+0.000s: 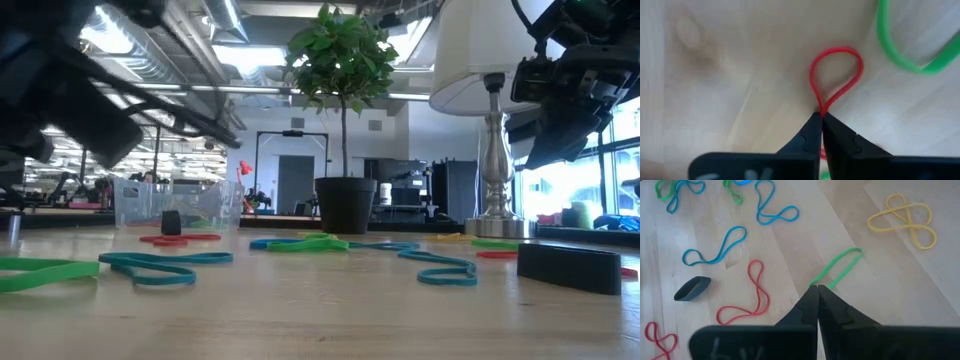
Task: Pick and place rubber bands into bin
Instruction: Put the red rubber band into the transparent bin
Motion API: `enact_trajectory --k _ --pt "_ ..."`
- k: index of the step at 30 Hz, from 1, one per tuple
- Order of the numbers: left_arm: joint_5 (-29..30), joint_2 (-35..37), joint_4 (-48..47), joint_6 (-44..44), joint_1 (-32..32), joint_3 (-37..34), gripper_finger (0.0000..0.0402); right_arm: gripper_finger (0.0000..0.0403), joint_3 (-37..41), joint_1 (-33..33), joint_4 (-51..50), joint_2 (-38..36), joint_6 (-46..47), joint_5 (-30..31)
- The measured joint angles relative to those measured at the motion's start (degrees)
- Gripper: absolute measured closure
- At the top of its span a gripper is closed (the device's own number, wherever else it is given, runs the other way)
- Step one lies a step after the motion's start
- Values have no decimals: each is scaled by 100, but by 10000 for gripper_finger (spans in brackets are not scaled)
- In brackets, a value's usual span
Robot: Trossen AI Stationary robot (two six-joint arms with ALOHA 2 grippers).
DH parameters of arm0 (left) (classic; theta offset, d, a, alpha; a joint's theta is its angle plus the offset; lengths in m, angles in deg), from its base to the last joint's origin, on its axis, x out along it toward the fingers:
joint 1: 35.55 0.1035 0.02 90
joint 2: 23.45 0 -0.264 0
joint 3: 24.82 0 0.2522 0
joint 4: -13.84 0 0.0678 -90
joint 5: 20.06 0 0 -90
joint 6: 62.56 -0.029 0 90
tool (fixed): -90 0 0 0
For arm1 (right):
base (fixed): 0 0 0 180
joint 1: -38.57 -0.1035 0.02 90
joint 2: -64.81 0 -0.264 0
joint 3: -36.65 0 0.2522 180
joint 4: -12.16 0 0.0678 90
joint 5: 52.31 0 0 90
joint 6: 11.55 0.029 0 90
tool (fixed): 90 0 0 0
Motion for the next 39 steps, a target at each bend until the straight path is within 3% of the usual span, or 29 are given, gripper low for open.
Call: enact_trajectory --k 4,11,20,25,31,39 --pt "346 212 -176 -285 228 190 399 397 0 -2 21 0 70 1" --pt "1755 1464 -449 -1084 921 296 399 397 0 -4 25 0 234 1" --pt "3316 3302 -939 -3252 2657 298 399 397 0 -2 346 0 956 11" --pt "3389 3736 -911 -5067 4171 300 399 397 0 -2 640 0 1313 416" --pt "3006 3546 -382 -6934 5875 239 399 397 0 -2 735 0 1796 1003" --pt "2084 2500 -215 -7827 7174 234 400 397 0 0 727 0 2579 1512"
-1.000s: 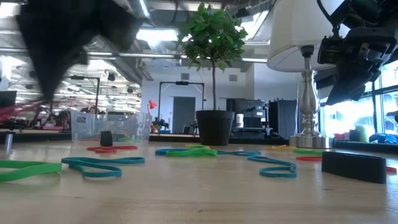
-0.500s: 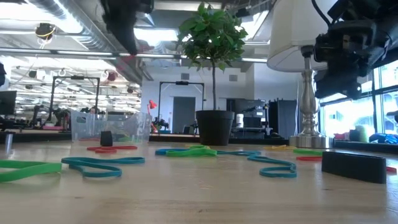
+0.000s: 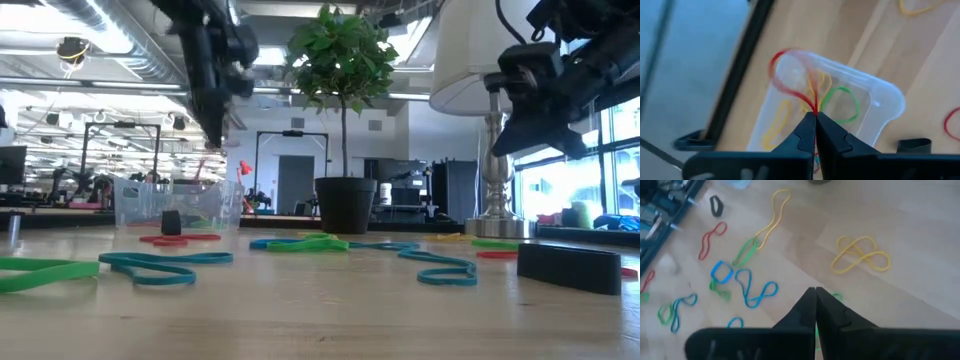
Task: Pick and place rubber bands into bin
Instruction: Put the red rubber band into the transparent bin, then put the blue rubber band into the transparent bin
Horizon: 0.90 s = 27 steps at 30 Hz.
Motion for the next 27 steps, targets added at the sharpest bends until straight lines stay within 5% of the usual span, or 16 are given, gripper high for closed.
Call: enact_trajectory --k 5,12,27 --pt "-531 -815 15 35 259 -2 400 397 0 0 -7 0 324 152" --pt "-554 -1587 -110 323 262 -4 395 397 0 -1 -15 0 639 157" --pt "-404 -1638 -311 738 247 323 288 397 0 0 -31 0 560 155"
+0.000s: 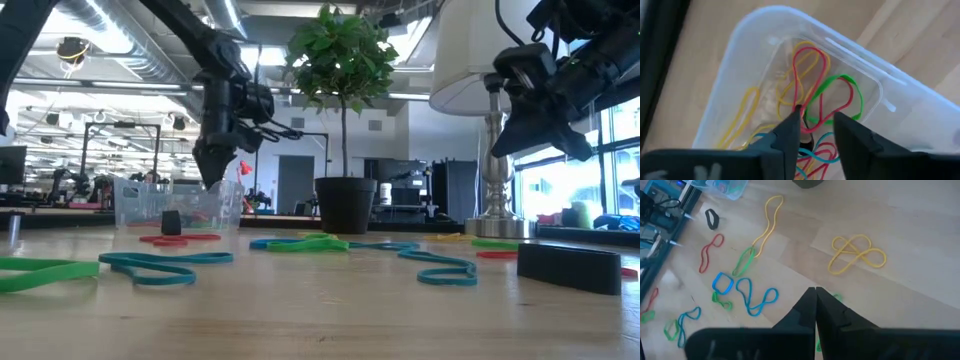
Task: Pick and place rubber bands into bin
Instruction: Put the blue rubber band into the transparent bin
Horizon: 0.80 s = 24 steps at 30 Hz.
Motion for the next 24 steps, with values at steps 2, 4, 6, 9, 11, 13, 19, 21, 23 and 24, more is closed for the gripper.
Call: enact_trajectory --k 2,4,6,9,11,13,19,21,23,24 --pt "38 106 -165 163 -2 73 284 397 0 0 0 1 -169 5" --pt "146 271 -180 351 -43 103 285 397 0 -1 -1 2 -389 7" --pt "226 496 -221 558 -103 103 291 397 0 -1 -1 1 -572 10" --pt "275 925 -228 874 -241 103 306 397 0 -2 0 0 -738 7" --pt "328 1247 -228 1143 -349 103 320 397 0 0 -2 2 -748 6" --pt "358 1585 -221 1481 -481 103 337 397 0 -1 -2 2 -752 6" --pt "411 2383 -201 2190 -1085 103 395 397 0 -2 -7 2 -1299 -13" --pt "411 2535 -202 2285 -1364 103 397 397 0 -2 -7 2 -1479 -13" --pt "457 2610 -203 2248 -1667 103 399 397 0 -2 -7 2 -1707 -16" --pt "550 2624 -203 2153 -1818 103 400 397 0 -2 -7 2 -1817 -16"
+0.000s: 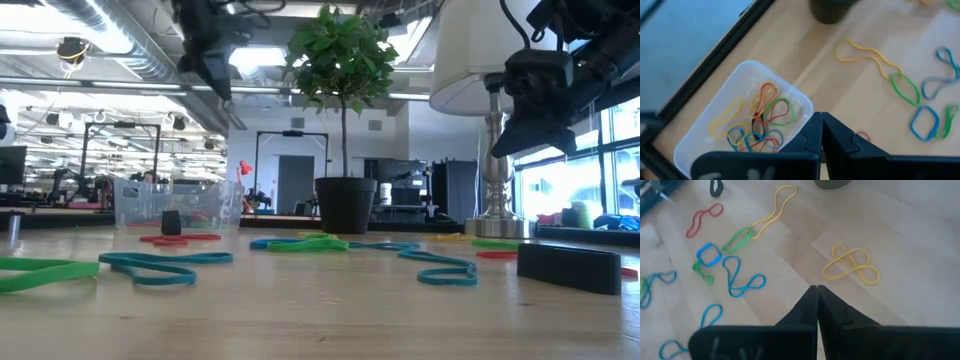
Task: Pick and place rubber bands into bin
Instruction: Put the blue rubber band into the transparent bin
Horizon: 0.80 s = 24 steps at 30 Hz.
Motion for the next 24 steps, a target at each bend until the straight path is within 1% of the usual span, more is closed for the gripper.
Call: enact_trajectory --k 3,5,10,12,16,18,21,24 --pt "266 3 58 -168 -421 -114 400 397 0 0 2 0 -379 -2" --pt "252 3 88 -221 -697 -319 399 397 0 0 5 0 -556 3" --pt "163 1 257 -30 -1338 -1102 400 397 0 -11 339 0 -538 -43" --pt "69 18 633 -62 -1569 -1529 400 400 0 -46 625 0 -577 -208" --pt "-582 249 2065 -363 -1863 -2465 400 401 0 -242 1106 30 -550 -325" --pt "-635 403 2657 -381 -1926 -2878 400 401 0 -376 1309 135 -424 -325" --pt "-645 748 3176 -518 -1935 -3343 400 401 -18 -568 1576 474 48 -329" --pt "-698 1184 3349 -736 -1908 -3664 400 402 -294 -732 1575 1088 332 -289"
